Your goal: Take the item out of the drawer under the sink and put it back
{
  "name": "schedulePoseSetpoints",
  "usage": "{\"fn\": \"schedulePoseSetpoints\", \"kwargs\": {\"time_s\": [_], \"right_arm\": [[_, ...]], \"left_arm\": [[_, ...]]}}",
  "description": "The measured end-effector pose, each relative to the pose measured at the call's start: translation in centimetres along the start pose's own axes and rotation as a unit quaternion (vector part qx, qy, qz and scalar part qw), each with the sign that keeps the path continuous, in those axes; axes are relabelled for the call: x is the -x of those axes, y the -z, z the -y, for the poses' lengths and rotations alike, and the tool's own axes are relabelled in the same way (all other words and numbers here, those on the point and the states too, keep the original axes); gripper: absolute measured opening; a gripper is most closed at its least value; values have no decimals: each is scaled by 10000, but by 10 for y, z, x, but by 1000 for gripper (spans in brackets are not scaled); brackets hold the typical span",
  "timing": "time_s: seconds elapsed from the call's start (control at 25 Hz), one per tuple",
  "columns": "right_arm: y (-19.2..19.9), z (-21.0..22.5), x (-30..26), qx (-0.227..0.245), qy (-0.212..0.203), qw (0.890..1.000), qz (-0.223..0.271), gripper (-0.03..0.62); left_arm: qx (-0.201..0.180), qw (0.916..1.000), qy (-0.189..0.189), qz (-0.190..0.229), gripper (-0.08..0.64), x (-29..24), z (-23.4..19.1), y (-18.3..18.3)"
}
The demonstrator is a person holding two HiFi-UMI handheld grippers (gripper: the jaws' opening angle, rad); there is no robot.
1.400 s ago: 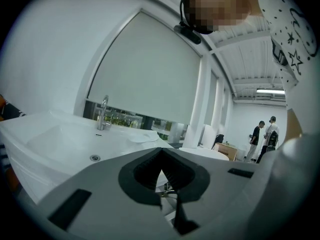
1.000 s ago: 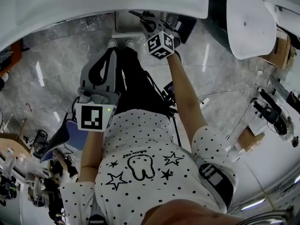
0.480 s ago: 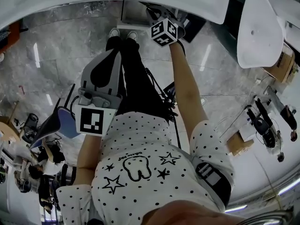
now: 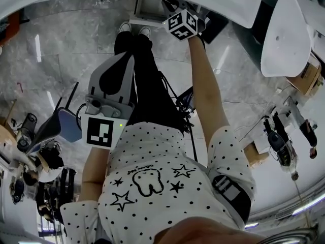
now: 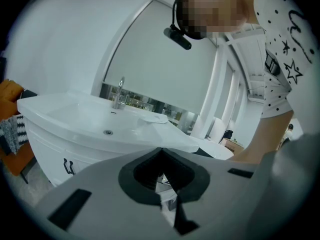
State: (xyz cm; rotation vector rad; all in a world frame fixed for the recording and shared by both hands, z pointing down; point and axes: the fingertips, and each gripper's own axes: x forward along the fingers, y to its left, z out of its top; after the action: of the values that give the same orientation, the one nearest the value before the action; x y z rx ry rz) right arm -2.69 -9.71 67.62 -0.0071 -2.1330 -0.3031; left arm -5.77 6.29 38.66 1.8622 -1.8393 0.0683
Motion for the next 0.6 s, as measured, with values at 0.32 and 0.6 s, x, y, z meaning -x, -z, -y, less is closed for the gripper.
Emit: {"fn": "schedulePoseSetpoints", "kwargs": {"time_s": [0.32,0.6], "right_arm": [[5,3,-9,-69,-451,9989,81,14],[12,4,-19,-45,-498,9987,-68,14]], "left_arm": [[56,10000,-52,-23,-5,-1,0,4],[97,9999,-48,-52,-5,-2,-3,8]]}}
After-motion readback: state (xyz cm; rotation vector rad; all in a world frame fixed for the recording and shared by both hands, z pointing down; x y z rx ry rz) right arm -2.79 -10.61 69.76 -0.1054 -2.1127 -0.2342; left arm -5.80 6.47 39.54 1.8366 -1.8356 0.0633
